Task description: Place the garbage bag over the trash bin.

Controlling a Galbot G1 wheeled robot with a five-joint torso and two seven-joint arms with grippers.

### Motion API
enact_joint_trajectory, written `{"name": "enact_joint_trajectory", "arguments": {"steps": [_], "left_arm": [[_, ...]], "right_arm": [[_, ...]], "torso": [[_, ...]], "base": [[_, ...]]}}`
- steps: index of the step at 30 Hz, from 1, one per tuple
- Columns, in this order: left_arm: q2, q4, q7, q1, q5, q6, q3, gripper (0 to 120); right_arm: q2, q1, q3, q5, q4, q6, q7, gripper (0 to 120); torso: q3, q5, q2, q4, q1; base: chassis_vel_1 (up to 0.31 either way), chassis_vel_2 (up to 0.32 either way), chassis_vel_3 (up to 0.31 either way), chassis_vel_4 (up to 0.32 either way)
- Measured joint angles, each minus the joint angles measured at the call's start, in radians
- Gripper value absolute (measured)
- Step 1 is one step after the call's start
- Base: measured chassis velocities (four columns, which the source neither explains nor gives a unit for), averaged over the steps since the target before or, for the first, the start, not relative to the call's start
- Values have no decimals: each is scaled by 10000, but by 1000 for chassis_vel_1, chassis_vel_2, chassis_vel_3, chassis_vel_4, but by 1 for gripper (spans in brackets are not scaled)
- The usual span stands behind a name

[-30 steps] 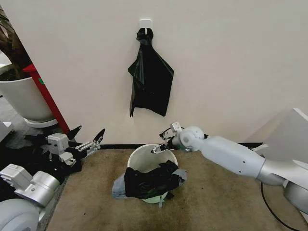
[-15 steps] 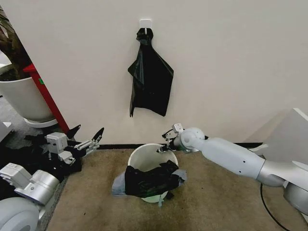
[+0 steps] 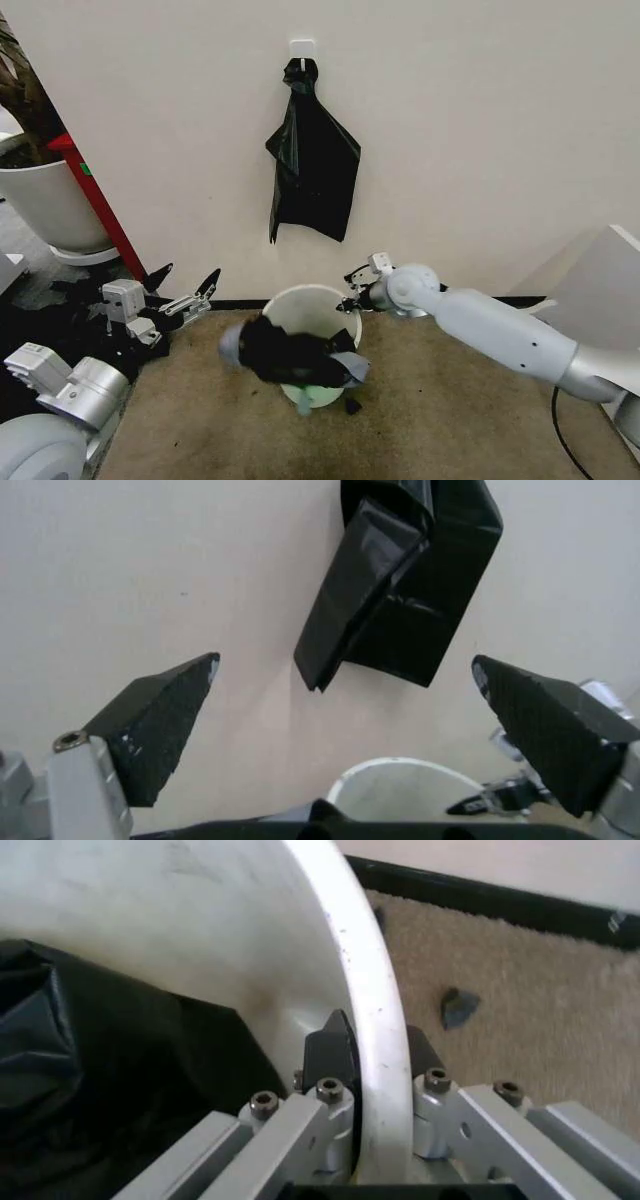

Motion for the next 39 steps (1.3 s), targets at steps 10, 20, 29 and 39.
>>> {"name": "enact_joint_trajectory", "arguments": {"steps": [10, 20, 29, 39], "left_arm": [[107, -4, -79, -135, -89, 0, 162, 100], [71, -7, -101, -185, -85, -18, 307, 100], [-156, 22, -122, -231, 106, -31, 545, 100], [-488, -58, -132, 85, 357, -84, 598, 100]], "right_arm": [[-490, -2494, 2763, 3195, 2713, 466, 5150, 0], [29, -4248, 4150, 3260, 4073, 3145, 8245, 0], [733, -5551, 4669, 2137, 4764, 4589, 9217, 0], [1269, -7186, 4692, -576, 5054, 4803, 8783, 0]], "torso": [[-1, -1, 1, -3, 0], [-1, -1, 1, 0, -1], [0, -2, 1, 0, -1], [0, 0, 1, 0, -1]], "base": [[0, 0, 0, 0], [0, 0, 0, 0], [0, 0, 0, 0], [0, 0, 0, 0]]}}
